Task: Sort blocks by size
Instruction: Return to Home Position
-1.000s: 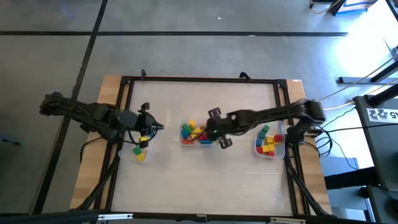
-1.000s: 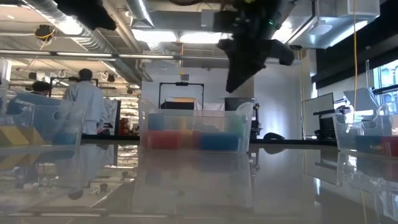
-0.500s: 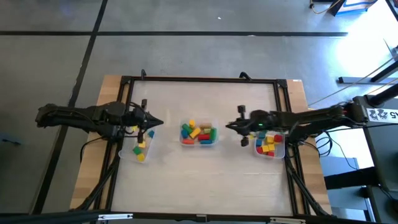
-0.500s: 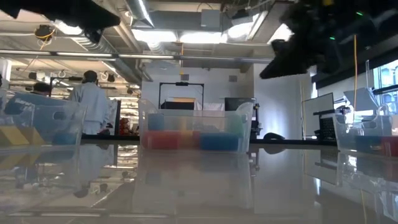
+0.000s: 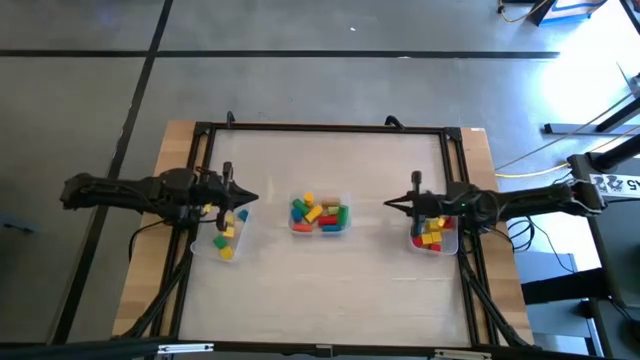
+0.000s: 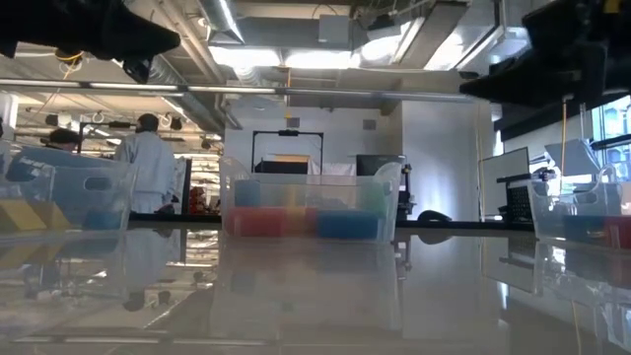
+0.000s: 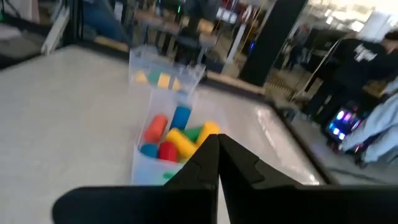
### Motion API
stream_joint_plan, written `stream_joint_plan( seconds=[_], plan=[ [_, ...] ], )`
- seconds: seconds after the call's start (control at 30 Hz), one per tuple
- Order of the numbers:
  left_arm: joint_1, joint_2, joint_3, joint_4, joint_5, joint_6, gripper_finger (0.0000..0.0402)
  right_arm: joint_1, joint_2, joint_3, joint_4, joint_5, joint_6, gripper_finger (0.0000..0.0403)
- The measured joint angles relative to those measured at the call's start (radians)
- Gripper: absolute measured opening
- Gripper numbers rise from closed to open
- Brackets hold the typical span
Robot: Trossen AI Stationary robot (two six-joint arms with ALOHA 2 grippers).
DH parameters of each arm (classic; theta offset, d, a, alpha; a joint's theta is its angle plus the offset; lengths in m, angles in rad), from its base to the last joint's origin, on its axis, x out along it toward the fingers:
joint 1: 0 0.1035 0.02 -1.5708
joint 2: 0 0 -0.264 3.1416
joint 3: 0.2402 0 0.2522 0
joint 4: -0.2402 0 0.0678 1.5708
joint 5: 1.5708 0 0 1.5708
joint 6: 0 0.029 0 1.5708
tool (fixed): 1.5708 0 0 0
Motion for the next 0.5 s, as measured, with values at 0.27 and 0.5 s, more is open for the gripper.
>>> stream_joint_plan(
  seconds=[0.27, 0.5],
  plan=[
    [0.000, -0.104, -0.083, 0.018, -0.012, -0.035, 0.0005, 0.000, -0.198, -0.068, -0.023, -0.008, -0.024, 0.0012],
    [0.000, -0.205, -0.126, 0.006, -0.074, -0.038, 0.0005, 0.000, -0.362, -0.155, -0.035, 0.002, -0.013, 0.0012]
  ],
)
